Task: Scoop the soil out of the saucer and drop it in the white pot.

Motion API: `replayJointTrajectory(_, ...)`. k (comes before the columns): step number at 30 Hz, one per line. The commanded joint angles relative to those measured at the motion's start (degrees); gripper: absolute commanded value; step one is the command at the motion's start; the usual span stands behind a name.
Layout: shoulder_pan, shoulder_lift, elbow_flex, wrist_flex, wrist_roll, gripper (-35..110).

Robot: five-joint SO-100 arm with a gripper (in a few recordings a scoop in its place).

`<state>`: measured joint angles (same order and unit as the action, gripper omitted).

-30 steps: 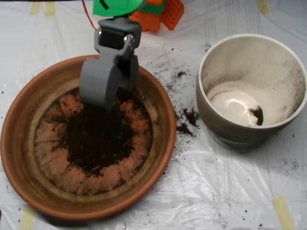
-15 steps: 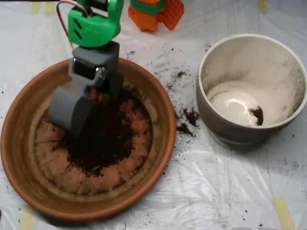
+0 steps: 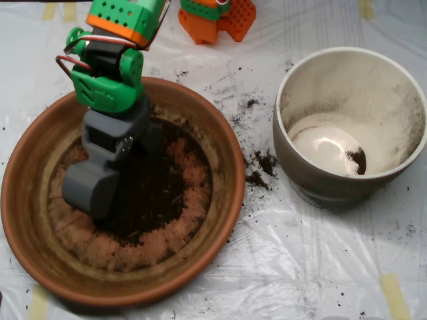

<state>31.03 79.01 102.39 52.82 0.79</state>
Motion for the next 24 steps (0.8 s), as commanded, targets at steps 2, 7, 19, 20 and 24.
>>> replayJointTrajectory(2,0.3,-0.4,-6.2,1.9,0.6,35)
replayJointTrajectory(7,1.4,-0.8,-6.2,1.1,1.6,20)
replayJointTrajectory(19,5.2,-14.2,-27.0,14.5,8.1,0)
replayJointTrajectory(20,5.7,-17.0,-31.6,17.6,8.9,0)
replayJointTrajectory(24,6.6,-27.1,-46.8,25.6,7.1,-1)
